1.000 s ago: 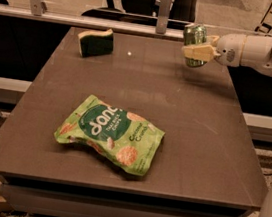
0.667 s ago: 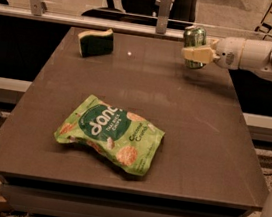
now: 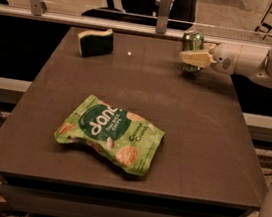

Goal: Place green can upright

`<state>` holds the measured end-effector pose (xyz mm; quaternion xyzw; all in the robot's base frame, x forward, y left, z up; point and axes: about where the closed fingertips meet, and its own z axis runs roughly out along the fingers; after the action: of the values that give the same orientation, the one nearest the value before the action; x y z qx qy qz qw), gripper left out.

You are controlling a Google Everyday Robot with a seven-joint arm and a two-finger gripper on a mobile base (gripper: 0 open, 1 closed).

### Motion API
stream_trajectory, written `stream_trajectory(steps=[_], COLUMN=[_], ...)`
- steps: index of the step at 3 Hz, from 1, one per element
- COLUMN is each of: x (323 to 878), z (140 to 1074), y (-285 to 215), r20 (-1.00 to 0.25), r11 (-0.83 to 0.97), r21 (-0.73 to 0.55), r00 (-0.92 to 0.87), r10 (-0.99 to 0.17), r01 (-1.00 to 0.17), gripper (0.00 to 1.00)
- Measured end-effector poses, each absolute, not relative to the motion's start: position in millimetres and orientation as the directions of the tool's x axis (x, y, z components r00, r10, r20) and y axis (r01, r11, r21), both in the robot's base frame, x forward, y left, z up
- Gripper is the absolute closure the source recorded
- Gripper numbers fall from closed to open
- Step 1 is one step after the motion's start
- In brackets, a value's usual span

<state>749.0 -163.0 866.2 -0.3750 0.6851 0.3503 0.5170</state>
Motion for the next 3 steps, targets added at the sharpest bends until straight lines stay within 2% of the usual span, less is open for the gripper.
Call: stream_trajectory(steps=[3], x=[755.2], z=[855.3], y=[-163.4], r20=[-0.974], r11=[0.479], r21=[0.107], r00=[-0.189], r10=[-0.125], r01=[-0.871], gripper=[1.0])
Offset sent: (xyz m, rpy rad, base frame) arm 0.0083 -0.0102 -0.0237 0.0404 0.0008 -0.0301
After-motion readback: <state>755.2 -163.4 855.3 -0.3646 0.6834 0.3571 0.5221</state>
